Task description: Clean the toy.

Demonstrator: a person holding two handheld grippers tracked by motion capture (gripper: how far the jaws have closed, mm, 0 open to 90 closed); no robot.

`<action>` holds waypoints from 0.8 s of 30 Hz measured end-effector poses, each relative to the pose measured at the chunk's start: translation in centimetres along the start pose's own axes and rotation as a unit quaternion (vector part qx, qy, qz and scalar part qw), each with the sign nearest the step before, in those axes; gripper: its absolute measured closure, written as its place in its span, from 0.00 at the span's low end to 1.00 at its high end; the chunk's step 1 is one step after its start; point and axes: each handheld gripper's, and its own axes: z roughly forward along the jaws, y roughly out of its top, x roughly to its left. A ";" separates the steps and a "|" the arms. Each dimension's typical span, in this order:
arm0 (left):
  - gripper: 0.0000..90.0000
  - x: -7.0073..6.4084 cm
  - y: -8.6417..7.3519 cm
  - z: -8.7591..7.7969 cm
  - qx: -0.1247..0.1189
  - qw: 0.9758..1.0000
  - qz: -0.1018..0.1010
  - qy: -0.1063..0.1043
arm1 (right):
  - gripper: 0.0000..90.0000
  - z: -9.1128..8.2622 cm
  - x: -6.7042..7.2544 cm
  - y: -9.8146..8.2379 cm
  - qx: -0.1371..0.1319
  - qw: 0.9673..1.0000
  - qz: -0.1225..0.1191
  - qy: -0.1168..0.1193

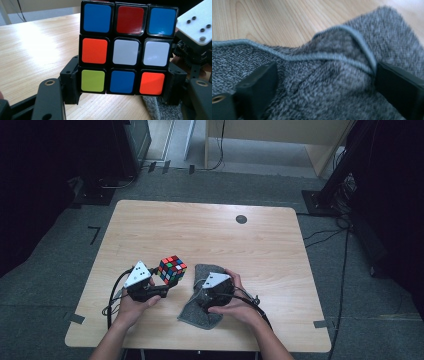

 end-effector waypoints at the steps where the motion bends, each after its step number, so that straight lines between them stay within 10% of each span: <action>1: 0.37 0.0 0.0 0.0 -0.001 1.000 -0.002 -0.003 | 0.17 -0.1 0.1 -0.1 0.002 1.000 0.012 0.008; 10: 0.37 -0.5 -0.2 0.1 -0.011 1.000 0.006 -0.023 | 0.81 -2.4 1.5 -2.3 -0.029 0.998 0.046 -0.014; 13: 0.36 -1.1 -0.3 0.4 -0.013 0.999 0.020 -0.042 | 0.85 -3.6 1.4 -2.1 -0.036 0.997 0.058 -0.030; 19: 0.37 -2.7 -0.7 1.6 0.020 0.997 0.066 -0.046 | 0.86 -8.2 1.0 -0.2 -0.148 0.982 0.104 -0.053; 24: 0.38 -4.3 -0.9 2.4 0.030 0.993 0.097 -0.059 | 0.86 -10.5 1.8 1.3 -0.209 0.972 0.102 -0.018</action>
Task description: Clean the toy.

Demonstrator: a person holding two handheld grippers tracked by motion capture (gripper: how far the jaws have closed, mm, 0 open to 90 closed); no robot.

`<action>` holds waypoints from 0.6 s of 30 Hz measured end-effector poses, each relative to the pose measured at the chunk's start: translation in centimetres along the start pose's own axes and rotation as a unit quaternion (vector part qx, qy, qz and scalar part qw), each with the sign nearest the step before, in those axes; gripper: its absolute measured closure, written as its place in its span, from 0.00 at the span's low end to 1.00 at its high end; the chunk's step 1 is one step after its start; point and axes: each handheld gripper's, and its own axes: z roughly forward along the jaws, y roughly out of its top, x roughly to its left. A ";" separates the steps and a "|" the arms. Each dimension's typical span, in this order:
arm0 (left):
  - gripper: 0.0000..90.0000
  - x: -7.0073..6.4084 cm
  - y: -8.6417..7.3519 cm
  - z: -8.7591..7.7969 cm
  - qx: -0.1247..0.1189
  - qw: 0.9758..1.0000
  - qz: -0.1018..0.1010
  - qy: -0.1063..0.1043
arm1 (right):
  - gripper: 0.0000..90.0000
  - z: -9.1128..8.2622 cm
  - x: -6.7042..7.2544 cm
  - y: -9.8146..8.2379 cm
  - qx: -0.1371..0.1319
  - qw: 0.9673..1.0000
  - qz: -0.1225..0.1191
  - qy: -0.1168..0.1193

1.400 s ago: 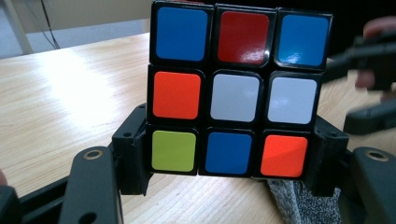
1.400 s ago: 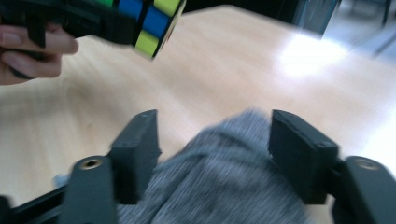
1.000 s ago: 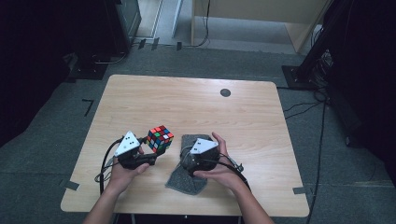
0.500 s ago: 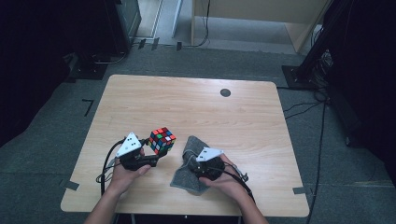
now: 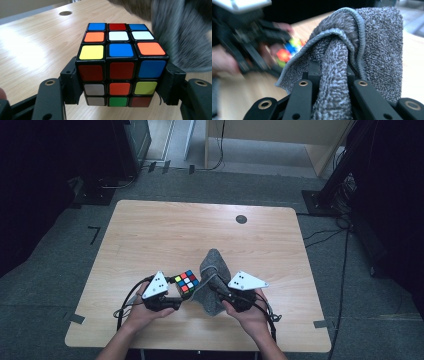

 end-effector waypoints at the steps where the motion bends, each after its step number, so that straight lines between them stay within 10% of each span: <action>1: 0.38 -0.3 0.1 0.1 -0.001 1.000 0.005 -0.004 | 0.86 -0.3 0.3 0.4 -0.016 1.000 0.006 0.009; 11: 0.38 -1.9 1.0 -0.3 -0.031 0.999 0.037 -0.023 | 0.85 0.4 0.1 -0.3 -0.029 0.997 0.047 0.046; 18: 0.38 -1.6 0.6 -0.2 -0.030 0.999 0.030 -0.017 | 0.85 0.5 -0.7 -0.6 -0.004 0.999 0.048 0.020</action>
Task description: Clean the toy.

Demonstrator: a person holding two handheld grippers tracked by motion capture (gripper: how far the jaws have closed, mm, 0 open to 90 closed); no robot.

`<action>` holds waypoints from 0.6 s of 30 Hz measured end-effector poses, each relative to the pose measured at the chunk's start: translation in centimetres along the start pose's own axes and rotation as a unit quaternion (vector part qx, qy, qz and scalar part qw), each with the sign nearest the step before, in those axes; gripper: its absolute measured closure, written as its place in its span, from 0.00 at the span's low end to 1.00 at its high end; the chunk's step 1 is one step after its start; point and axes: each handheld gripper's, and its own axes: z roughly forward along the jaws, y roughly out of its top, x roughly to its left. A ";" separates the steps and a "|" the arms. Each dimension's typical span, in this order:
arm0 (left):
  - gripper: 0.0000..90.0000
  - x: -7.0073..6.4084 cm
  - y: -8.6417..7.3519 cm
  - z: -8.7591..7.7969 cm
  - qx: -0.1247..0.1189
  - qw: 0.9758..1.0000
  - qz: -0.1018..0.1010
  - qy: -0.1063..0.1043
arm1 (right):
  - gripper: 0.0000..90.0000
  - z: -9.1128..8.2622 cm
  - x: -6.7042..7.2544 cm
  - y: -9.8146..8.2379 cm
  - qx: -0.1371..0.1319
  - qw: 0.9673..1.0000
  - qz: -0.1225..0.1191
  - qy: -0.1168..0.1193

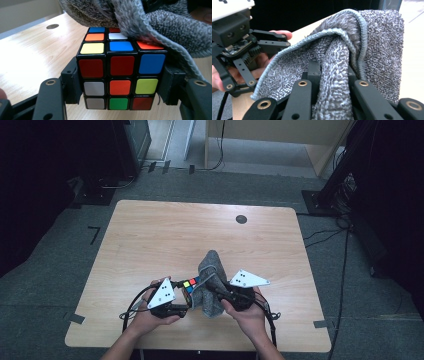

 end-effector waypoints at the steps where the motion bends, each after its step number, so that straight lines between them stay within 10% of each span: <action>1: 0.38 0.1 0.1 -0.1 -0.006 1.000 -0.005 0.000 | 0.85 -0.1 -0.2 0.0 0.001 1.000 0.000 -0.005; 7: 0.38 0.9 0.2 -0.7 -0.015 1.000 -0.027 -0.003 | 0.85 -0.8 -0.6 0.2 -0.013 1.000 0.023 -0.005; 13: 0.38 0.2 0.5 -0.5 -0.027 0.999 -0.019 -0.018 | 0.84 -0.8 1.1 1.2 -0.028 1.000 -0.005 0.003; 18: 0.38 0.4 0.5 -1.1 -0.046 0.998 -0.023 -0.025 | 0.84 -0.1 -0.2 -0.1 -0.009 1.000 0.028 0.000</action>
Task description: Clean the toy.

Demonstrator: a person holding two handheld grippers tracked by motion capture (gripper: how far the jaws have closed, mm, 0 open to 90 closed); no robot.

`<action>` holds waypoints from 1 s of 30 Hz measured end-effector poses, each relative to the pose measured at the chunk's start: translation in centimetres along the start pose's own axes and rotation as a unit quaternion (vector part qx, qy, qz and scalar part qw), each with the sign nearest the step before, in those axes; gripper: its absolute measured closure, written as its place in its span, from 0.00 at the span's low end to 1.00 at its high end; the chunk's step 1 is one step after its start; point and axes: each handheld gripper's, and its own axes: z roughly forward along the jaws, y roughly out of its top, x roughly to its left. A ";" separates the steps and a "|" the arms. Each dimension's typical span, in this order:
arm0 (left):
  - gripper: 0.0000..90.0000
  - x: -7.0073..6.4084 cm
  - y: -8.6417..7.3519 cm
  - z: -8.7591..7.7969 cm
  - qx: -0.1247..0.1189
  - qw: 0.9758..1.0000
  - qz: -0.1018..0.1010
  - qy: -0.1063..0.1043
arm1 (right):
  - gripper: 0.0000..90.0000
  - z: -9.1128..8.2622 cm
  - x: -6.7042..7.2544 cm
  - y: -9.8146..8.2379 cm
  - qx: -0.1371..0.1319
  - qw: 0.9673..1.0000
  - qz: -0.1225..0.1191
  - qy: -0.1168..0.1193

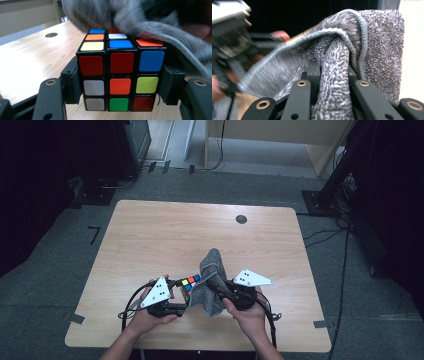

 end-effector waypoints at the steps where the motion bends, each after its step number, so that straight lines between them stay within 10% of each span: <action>1: 0.38 0.0 0.1 -0.1 -0.004 1.000 -0.002 0.001 | 0.84 0.2 -0.1 -0.2 0.011 1.000 -0.002 -0.004; 6: 0.38 -0.2 -0.1 0.4 0.036 0.998 0.028 0.032 | 0.84 -0.7 0.4 0.3 -0.028 0.999 -0.011 -0.021; 13: 0.38 -1.4 0.3 1.0 0.045 0.997 0.051 0.028 | 0.82 0.5 4.3 0.8 -0.022 0.996 -0.076 0.038; 19: 0.38 -1.1 0.3 0.8 0.042 0.998 0.049 0.027 | 0.82 -0.1 1.6 0.6 -0.022 0.999 -0.039 -0.025; 26: 0.38 -1.4 0.4 1.0 0.049 0.997 0.050 0.026 | 0.80 0.9 3.9 0.7 -0.033 0.995 -0.086 0.042; 30: 0.38 -1.2 0.4 0.9 0.052 0.997 0.047 0.029 | 0.82 0.7 2.3 0.3 -0.036 0.997 -0.061 -0.017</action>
